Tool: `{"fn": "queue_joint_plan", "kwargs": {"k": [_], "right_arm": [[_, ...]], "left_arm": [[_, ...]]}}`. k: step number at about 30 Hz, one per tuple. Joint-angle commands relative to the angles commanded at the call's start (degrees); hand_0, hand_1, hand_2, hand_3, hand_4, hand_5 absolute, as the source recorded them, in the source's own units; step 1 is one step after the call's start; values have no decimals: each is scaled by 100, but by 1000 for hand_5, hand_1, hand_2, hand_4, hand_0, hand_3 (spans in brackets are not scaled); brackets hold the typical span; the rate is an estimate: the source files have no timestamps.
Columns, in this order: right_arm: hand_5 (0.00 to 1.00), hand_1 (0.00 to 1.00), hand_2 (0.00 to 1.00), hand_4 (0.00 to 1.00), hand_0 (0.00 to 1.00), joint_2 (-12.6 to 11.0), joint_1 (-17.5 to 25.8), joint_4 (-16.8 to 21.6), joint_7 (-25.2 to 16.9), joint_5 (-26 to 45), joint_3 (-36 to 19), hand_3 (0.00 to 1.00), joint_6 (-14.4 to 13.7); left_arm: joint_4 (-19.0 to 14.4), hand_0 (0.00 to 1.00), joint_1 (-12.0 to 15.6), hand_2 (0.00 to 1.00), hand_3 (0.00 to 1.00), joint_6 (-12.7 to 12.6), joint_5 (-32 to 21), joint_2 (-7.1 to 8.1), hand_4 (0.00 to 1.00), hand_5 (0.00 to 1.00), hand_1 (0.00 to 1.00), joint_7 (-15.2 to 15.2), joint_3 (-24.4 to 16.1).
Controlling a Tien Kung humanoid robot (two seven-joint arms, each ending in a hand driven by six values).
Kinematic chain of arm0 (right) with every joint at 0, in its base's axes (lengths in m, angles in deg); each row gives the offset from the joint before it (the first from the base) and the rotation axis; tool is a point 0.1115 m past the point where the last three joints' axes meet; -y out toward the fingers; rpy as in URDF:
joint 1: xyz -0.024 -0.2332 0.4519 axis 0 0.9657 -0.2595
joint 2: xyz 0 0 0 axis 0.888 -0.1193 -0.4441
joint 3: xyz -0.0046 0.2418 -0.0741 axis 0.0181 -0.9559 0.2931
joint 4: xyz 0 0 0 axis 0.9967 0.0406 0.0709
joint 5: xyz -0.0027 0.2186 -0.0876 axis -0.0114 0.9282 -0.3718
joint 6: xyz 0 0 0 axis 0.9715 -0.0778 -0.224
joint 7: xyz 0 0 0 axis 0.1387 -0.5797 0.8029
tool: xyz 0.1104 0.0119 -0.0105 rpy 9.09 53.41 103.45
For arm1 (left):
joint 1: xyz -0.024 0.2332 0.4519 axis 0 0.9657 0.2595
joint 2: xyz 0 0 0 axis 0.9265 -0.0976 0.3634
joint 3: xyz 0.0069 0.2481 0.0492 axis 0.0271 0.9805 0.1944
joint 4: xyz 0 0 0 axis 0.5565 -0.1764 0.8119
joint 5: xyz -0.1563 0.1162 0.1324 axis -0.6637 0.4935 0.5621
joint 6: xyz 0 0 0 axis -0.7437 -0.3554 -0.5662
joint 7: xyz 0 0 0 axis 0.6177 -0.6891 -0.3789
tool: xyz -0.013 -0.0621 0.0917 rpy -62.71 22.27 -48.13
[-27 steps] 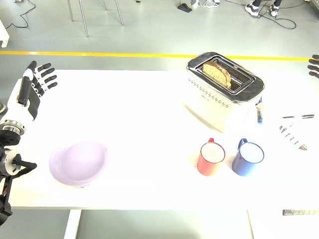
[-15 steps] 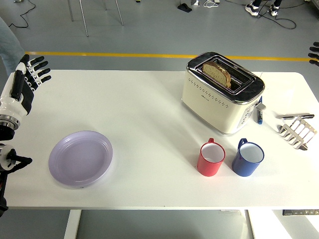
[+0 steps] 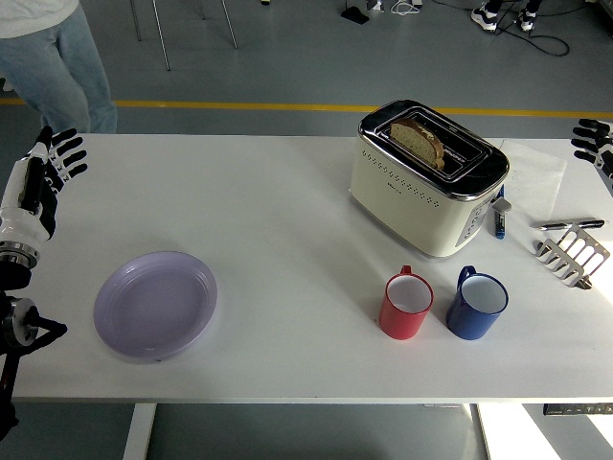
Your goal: Push plate across desktop,pick up the break from the machine,place the break in the plate
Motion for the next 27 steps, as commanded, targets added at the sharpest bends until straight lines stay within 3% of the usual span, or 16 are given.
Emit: {"fn": "queue_joint_plan", "kwargs": {"k": [6,11,15,19,24,27], "right_arm": [[598,747,735,421,804,74,206,59,2,-29,1,715,-6],[597,748,735,420,804,76,290,76,5,-64,-44,715,-16],[598,748,735,421,805,88,292,73,6,-70,-69,716,-17],[597,748,735,421,805,109,294,70,9,-86,-94,716,-21],[597,748,735,421,805,127,305,47,18,-110,-85,716,-22],[598,748,735,421,804,133,305,44,21,-116,-83,716,-21]], "left_arm": [[121,750,243,828,775,-151,-19,-79,620,998,804,-222,-7],[263,759,341,840,776,-620,-84,-107,621,998,825,-777,278],[364,809,363,883,801,-849,-82,-147,621,998,870,-1101,433],[662,835,423,903,816,-1218,-243,-266,625,998,891,-1714,643],[956,835,489,903,816,-1467,-449,-441,625,998,891,-2202,730],[1039,845,507,913,840,-1477,-503,-505,625,998,896,-2285,717]]}}
